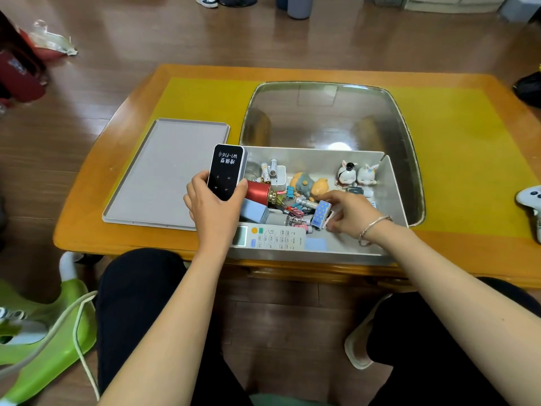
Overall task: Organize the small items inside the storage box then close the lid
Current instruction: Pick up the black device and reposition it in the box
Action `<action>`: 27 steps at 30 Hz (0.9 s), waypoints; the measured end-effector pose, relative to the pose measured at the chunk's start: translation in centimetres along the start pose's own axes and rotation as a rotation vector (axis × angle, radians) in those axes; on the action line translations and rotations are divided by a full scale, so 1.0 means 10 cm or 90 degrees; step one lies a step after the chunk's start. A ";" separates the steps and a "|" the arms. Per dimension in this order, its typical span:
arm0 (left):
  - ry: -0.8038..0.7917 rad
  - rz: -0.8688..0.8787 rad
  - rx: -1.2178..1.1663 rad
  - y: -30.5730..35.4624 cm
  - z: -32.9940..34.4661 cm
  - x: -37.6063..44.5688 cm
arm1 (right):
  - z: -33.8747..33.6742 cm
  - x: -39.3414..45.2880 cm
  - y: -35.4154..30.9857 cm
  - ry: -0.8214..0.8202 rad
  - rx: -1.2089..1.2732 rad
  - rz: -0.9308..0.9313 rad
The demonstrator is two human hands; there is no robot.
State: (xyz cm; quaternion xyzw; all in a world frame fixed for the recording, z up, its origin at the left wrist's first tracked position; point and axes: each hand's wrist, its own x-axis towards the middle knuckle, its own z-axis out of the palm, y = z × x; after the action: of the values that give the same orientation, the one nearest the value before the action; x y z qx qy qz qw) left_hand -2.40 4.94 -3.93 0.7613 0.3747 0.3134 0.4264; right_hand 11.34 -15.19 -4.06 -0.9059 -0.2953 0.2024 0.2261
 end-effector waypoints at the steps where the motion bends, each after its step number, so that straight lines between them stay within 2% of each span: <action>1: 0.000 0.001 0.000 0.00 0.00 0.00 | -0.01 -0.01 0.02 -0.008 0.021 0.011; 3: 0.000 -0.001 -0.001 0.00 0.00 0.00 | -0.05 -0.04 0.10 0.005 0.031 0.041; 6: 0.001 -0.001 0.001 0.00 0.01 0.00 | -0.21 -0.07 0.23 0.076 -0.120 0.121; 9: 0.000 -0.001 0.002 0.01 0.01 -0.01 | -0.22 -0.08 0.24 0.014 -0.305 0.203; 12: 0.001 -0.007 0.001 0.01 0.01 -0.01 | -0.10 -0.05 0.17 -0.062 -0.371 0.229; 14: 0.001 -0.009 0.001 0.01 0.01 -0.01 | -0.07 -0.02 0.15 -0.078 -0.365 0.245; 17: -0.001 -0.003 0.004 0.01 0.01 0.00 | -0.03 -0.01 0.16 -0.056 -0.277 0.209; 19: -0.001 -0.003 0.005 0.01 0.02 0.00 | 0.00 -0.05 0.17 0.001 -0.212 0.205; 21: 0.000 -0.005 0.004 0.02 0.02 0.00 | 0.01 -0.09 0.18 0.081 -0.202 0.220; 22: 0.000 -0.006 0.006 0.02 0.01 0.00 | 0.01 -0.11 0.19 0.088 -0.214 0.231; 25: -0.002 -0.005 0.007 0.03 0.01 0.00 | 0.01 -0.09 0.23 0.022 -0.246 0.254; 27: -0.003 -0.003 0.008 0.03 0.01 -0.01 | 0.02 -0.04 0.23 0.004 -0.213 0.214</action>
State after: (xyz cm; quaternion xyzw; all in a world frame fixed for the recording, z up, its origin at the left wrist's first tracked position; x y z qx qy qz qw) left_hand -2.26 4.73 -3.76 0.7639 0.3774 0.3085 0.4228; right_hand 11.93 -17.03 -5.37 -0.9678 -0.1693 0.1823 0.0370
